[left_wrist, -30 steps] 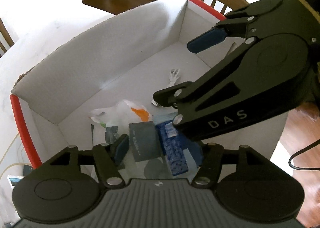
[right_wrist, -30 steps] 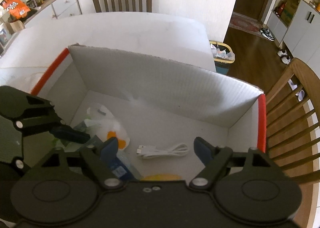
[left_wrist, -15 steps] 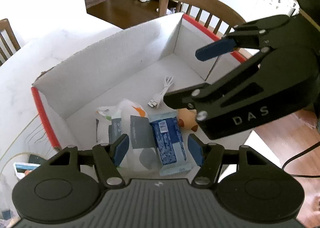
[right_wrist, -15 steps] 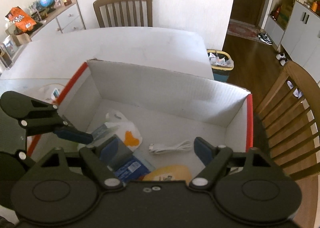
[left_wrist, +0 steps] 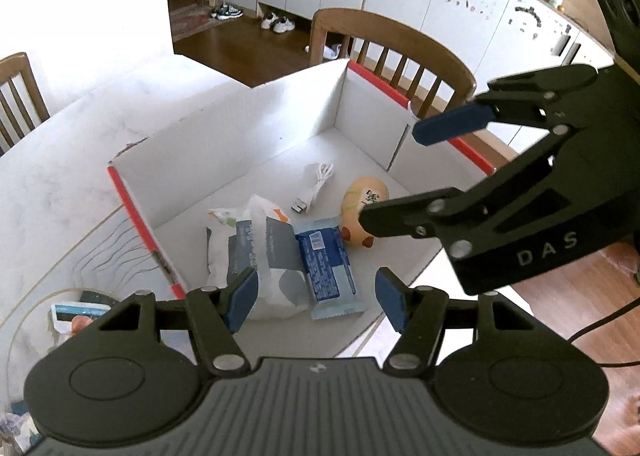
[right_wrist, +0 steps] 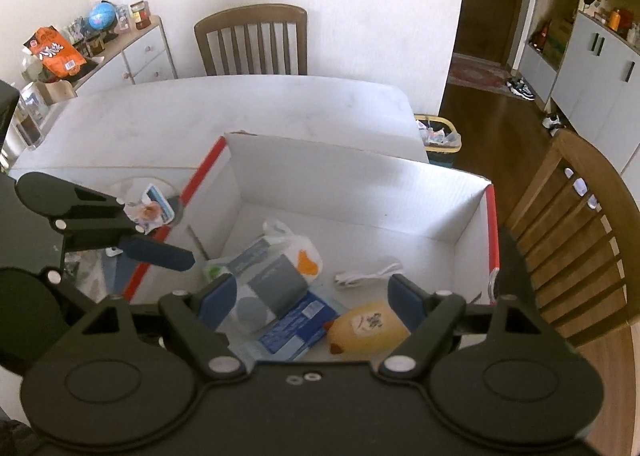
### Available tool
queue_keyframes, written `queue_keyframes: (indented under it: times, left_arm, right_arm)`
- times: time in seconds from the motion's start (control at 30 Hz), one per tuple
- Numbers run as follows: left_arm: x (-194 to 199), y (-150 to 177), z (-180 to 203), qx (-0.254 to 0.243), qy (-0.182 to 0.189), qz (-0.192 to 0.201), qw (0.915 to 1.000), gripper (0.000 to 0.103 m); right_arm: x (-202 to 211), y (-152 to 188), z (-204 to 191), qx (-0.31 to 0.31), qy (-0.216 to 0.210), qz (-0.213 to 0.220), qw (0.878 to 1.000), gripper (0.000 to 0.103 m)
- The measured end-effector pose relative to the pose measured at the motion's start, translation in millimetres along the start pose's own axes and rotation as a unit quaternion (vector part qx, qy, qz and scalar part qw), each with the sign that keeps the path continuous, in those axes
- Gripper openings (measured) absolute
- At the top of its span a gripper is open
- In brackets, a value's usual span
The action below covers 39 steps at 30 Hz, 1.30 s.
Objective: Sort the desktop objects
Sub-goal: 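Lift both grippers out of the red box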
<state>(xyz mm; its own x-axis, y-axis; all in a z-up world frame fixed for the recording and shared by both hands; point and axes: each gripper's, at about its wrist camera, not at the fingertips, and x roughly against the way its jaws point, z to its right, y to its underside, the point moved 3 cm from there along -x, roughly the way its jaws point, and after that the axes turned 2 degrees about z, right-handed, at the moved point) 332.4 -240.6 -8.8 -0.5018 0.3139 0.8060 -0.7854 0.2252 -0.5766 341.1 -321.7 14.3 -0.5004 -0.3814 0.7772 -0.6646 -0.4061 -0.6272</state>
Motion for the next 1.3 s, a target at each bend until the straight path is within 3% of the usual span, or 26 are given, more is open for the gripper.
queue_keyframes:
  times: [0.23, 0.4, 0.5, 0.7, 1.07, 1.3]
  left_arm:
    - [21.8, 11.5, -8.3, 0.009, 0.008, 0.027, 0.9996, 0.083]
    - [39.0, 22.5, -13.7, 0.008, 0.011, 0.043, 0.999, 0.087]
    - [50.9, 30.2, -19.0, 0.011, 0.013, 0.052, 0.9985, 0.097]
    - [69.9, 47.2, -32.9, 0.018, 0.01, 0.063, 0.9978, 0.103]
    - [97.7, 92.6, -65.0, 0.038, -0.009, 0.071, 0.9967, 0.103]
    - [114.7, 126.7, -93.4, 0.059, -0.028, 0.074, 0.9952, 0.103]
  right_arm:
    - [20.0, 5.6, -20.6, -0.013, 0.003, 0.015, 1.0, 0.087]
    - [30.1, 9.7, -36.5, -0.029, 0.007, 0.028, 0.999, 0.088]
    - [36.8, 12.0, -46.9, -0.035, 0.009, 0.036, 0.999, 0.091]
    - [48.0, 16.2, -69.9, -0.044, 0.011, 0.051, 0.998, 0.096]
    - [48.4, 25.1, -117.1, -0.061, 0.034, 0.083, 0.994, 0.099]
    - [38.9, 30.6, -152.2, -0.065, 0.027, 0.088, 0.994, 0.103]
